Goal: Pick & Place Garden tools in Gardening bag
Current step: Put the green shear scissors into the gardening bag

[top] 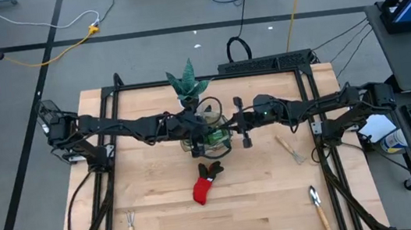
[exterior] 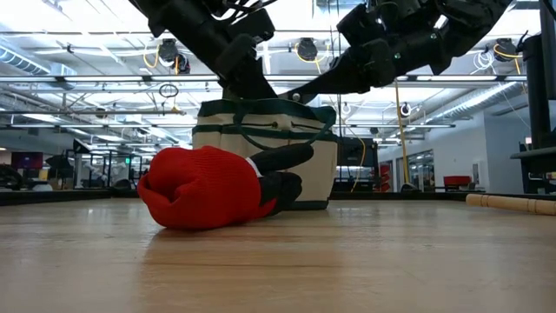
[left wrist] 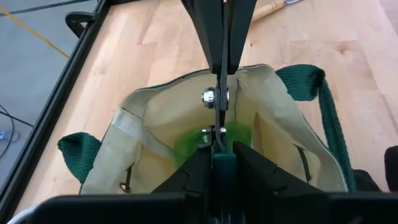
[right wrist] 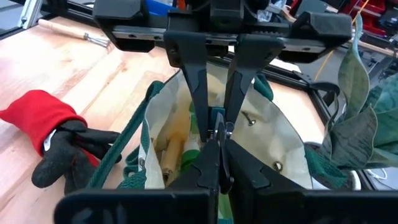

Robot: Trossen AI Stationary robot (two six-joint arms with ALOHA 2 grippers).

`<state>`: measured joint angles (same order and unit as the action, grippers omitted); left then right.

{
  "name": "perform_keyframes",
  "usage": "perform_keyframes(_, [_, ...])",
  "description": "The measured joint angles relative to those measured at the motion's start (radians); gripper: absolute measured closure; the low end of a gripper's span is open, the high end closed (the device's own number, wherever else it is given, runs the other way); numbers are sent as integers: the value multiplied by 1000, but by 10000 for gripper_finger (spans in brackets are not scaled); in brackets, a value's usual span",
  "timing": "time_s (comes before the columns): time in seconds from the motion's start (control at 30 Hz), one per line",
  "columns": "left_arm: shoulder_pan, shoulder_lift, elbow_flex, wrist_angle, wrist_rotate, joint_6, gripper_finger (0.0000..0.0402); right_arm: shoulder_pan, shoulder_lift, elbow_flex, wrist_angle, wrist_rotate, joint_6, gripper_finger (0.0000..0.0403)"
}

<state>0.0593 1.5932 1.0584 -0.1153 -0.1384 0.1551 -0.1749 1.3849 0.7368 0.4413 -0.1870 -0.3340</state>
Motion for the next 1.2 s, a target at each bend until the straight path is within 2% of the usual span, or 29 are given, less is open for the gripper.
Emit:
perform_keyframes(0.13, [0,0,2,-14,-4,-10,351,0,1,0,3,3,2,390])
perform_keyframes(0.43, [1,1,0,-88,-28,-54,352,-1,0,0,-11,1,10,330])
perform_keyframes(0.63, [1,1,0,-123,-79,-71,342,-1,-1,1,-88,-2,-35,304])
perform_keyframes(0.83, [2,1,0,-128,-81,-64,350,0,0,0,-142,-86,-241,299])
perform_keyframes(1.0, [18,1,0,-142,-53,-68,352,0,0,0,-140,-103,-258,300])
perform_keyframes(1.2, [50,1,0,-168,-11,-79,334,0,0,0,-159,-104,-264,300])
